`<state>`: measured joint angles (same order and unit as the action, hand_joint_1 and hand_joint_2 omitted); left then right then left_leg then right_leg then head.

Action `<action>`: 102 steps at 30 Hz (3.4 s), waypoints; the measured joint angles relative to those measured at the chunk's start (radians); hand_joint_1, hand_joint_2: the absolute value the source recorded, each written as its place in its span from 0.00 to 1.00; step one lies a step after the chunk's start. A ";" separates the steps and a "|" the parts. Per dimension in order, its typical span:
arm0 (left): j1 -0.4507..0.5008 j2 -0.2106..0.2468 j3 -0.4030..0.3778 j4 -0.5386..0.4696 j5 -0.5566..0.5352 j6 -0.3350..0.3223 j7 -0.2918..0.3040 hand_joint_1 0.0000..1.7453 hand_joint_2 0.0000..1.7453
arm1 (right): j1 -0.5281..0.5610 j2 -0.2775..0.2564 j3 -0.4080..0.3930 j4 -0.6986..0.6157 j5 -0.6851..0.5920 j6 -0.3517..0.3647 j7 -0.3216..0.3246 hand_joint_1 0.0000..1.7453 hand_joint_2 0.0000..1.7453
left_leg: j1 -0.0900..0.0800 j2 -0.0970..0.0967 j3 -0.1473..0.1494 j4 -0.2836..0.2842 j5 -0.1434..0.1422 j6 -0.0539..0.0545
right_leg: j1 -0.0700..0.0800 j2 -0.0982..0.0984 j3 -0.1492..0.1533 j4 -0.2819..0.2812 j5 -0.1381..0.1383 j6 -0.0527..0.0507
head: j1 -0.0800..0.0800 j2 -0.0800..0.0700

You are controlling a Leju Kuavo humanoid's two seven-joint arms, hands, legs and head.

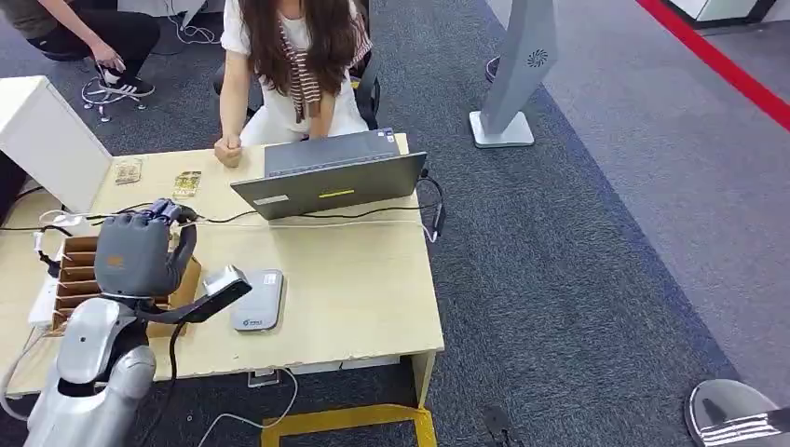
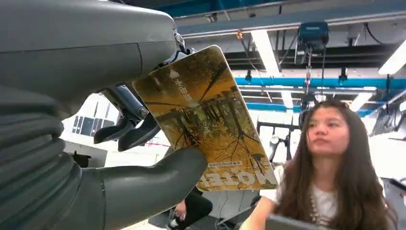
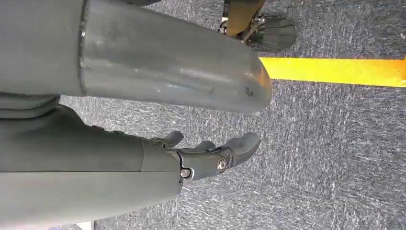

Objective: Pass the card to the sensor for recognition and then transmit it.

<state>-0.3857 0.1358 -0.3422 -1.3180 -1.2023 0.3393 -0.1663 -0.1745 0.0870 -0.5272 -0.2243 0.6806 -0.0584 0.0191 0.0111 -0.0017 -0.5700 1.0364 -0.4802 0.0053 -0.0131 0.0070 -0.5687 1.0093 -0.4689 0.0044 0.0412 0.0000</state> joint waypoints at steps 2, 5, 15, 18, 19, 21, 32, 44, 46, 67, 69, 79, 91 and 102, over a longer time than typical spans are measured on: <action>0.006 0.000 -0.002 0.004 -0.012 -0.035 0.014 1.00 1.00 | 0.000 0.000 0.000 0.000 0.000 0.000 -0.001 0.00 0.00 | 0.000 0.000 0.000 0.000 0.000 0.000 | 0.000 0.000 0.000 0.000 0.000 0.000 | 0.000 0.000; 0.005 0.000 -0.009 0.039 -0.031 -0.097 0.042 1.00 1.00 | 0.000 0.000 0.000 0.000 0.004 0.001 0.000 0.00 0.00 | 0.000 0.000 0.000 0.000 0.000 0.000 | 0.000 0.000 0.000 0.000 0.001 -0.001 | 0.000 0.000; -0.008 0.000 -0.018 0.154 -0.051 -0.132 0.071 1.00 1.00 | 0.000 0.000 -0.001 0.000 0.011 0.002 0.002 0.00 0.00 | 0.000 0.001 0.000 0.000 0.000 0.000 | 0.000 0.000 -0.001 0.000 0.001 -0.001 | 0.000 0.000; -0.018 -0.005 -0.026 0.210 -0.063 -0.152 0.085 1.00 1.00 | 0.000 0.000 -0.001 0.000 0.021 0.002 0.009 0.00 0.00 | 0.000 0.001 0.000 0.000 0.000 0.000 | 0.000 0.000 -0.001 0.000 0.001 -0.001 | 0.000 0.000; -0.019 -0.007 -0.027 0.229 -0.067 -0.157 0.088 1.00 1.00 | 0.000 0.000 -0.001 0.000 0.022 0.002 0.009 0.00 0.00 | 0.000 0.001 0.000 0.000 0.000 0.000 | 0.000 0.000 -0.001 0.000 0.001 -0.001 | 0.000 0.000; -0.023 -0.015 -0.032 0.268 -0.074 -0.161 0.092 1.00 1.00 | -0.001 0.000 -0.001 0.000 0.026 0.003 0.010 0.00 0.00 | 0.000 0.001 0.000 0.000 0.000 0.000 | 0.000 0.000 -0.001 0.000 0.001 -0.001 | 0.000 0.000; -0.043 -0.092 -0.084 0.456 -0.117 -0.160 0.100 1.00 1.00 | -0.017 0.010 -0.001 0.000 0.035 0.008 0.019 0.00 0.00 | 0.000 0.000 0.000 0.000 0.000 0.000 | 0.000 0.000 -0.001 0.000 0.001 -0.001 | 0.000 0.000; -0.067 -0.122 -0.105 0.542 -0.117 -0.160 0.100 1.00 1.00 | -0.018 0.016 -0.001 0.000 0.039 0.024 0.014 0.00 0.00 | 0.000 0.000 0.000 0.000 0.000 0.000 | 0.000 0.000 0.000 0.000 0.001 -0.001 | 0.000 0.000; -0.071 -0.123 -0.105 0.549 -0.116 -0.160 0.101 1.00 1.00 | -0.018 0.017 -0.001 0.000 0.040 0.024 0.014 0.00 0.00 | 0.000 0.000 0.000 0.000 0.000 0.000 | 0.000 -0.001 0.000 0.000 0.001 -0.001 | 0.000 0.000; -0.082 -0.078 -0.073 0.185 -0.130 0.183 0.060 1.00 1.00 | -0.016 0.018 -0.011 0.003 0.038 0.000 0.011 0.00 0.00 | 0.000 -0.001 -0.001 0.000 0.001 0.000 | 0.000 -0.001 -0.001 0.000 0.002 -0.001 | 0.000 0.000; -0.111 -0.072 -0.064 0.158 -0.134 0.157 0.068 1.00 1.00 | -0.017 0.019 -0.011 0.004 0.044 0.001 0.015 0.00 0.00 | 0.000 -0.001 -0.001 0.000 0.002 0.000 | 0.000 -0.001 -0.001 0.000 0.002 -0.001 | 0.000 0.000; -0.326 -0.053 -0.024 0.204 -0.152 0.067 0.077 1.00 1.00 | -0.028 0.031 -0.011 0.006 0.064 0.006 0.023 0.00 0.00 | 0.000 -0.002 -0.002 0.000 0.005 -0.001 | 0.000 -0.001 -0.001 0.001 0.004 -0.001 | 0.000 0.000; -0.478 -0.051 -0.024 0.419 -0.231 0.018 0.132 1.00 1.00 | -0.035 0.047 -0.012 0.008 0.062 0.002 0.037 0.00 0.00 | 0.000 -0.002 -0.002 0.000 0.005 -0.001 | 0.000 -0.001 -0.002 0.001 0.005 -0.001 | 0.000 0.000; -0.496 -0.053 -0.024 0.513 -0.240 0.036 0.147 0.00 1.00 | -0.036 0.053 -0.025 0.008 0.054 0.002 0.039 0.00 0.00 | 0.000 -0.002 -0.002 0.000 0.005 -0.001 | 0.000 -0.001 -0.002 0.001 0.005 -0.001 | 0.000 0.000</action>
<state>-0.8818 0.0828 -0.3658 -0.8049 -1.4420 0.3749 -0.0191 -0.2104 0.1400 -0.5524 -0.2163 0.7347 -0.0568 0.0584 0.0112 -0.0035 -0.5721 1.0365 -0.4753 0.0040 -0.0129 0.0063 -0.5707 1.0105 -0.4641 0.0037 0.0416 0.0000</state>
